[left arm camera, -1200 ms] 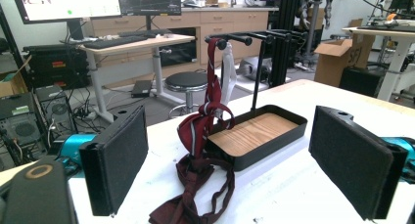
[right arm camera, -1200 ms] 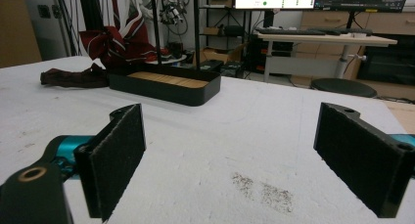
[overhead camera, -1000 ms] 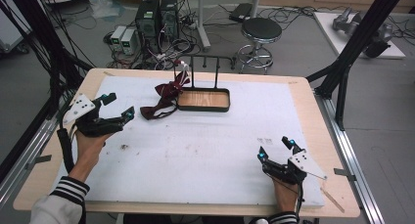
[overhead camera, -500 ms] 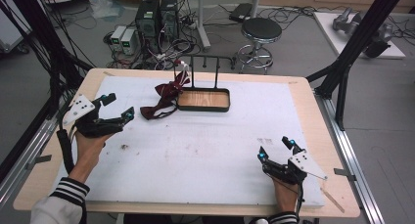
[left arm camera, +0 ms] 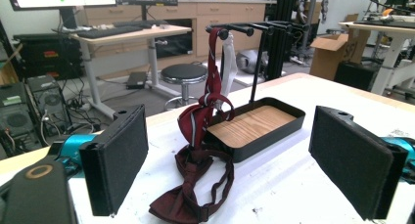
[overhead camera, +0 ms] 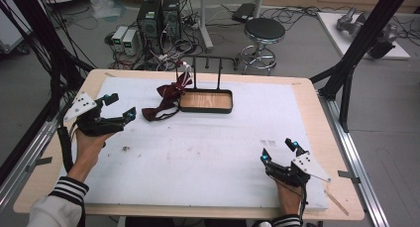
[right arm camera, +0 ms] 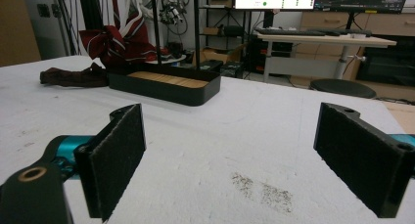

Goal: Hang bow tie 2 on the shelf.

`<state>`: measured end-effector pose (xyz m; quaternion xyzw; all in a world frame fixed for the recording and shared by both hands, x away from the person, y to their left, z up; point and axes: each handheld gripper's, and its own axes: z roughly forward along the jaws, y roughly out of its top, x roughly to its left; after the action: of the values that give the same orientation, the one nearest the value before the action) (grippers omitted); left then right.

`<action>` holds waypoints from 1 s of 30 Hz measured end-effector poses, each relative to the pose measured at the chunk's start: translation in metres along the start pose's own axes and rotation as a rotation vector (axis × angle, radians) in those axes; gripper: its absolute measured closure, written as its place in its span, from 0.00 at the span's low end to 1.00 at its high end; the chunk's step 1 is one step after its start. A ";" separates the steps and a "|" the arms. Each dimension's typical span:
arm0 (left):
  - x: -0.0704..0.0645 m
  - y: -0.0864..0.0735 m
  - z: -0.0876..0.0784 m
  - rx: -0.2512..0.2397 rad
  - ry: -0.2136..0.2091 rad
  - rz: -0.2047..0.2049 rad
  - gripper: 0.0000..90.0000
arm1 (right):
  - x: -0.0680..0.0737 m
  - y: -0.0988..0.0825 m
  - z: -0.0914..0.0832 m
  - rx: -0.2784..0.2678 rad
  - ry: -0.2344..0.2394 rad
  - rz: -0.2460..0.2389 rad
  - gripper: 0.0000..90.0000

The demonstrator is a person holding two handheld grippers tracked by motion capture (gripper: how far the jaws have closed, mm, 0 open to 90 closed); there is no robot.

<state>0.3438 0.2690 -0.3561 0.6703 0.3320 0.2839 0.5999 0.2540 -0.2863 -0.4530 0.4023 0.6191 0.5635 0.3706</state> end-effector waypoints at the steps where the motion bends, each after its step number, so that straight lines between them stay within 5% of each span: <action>1: 0.001 0.001 0.002 0.005 -0.004 -0.002 0.17 | 0.000 0.000 0.000 0.002 -0.001 0.003 0.12; 7: 0.007 0.002 0.015 0.038 -0.046 -0.018 0.16 | 0.000 0.000 0.000 0.004 -0.001 0.006 0.12; 30: 0.028 0.011 0.057 0.262 -0.046 0.016 0.16 | -0.001 0.000 0.000 0.002 0.000 0.005 0.12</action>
<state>0.4066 0.2549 -0.3523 0.7518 0.3473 0.2273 0.5124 0.2543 -0.2870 -0.4529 0.4040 0.6186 0.5638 0.3691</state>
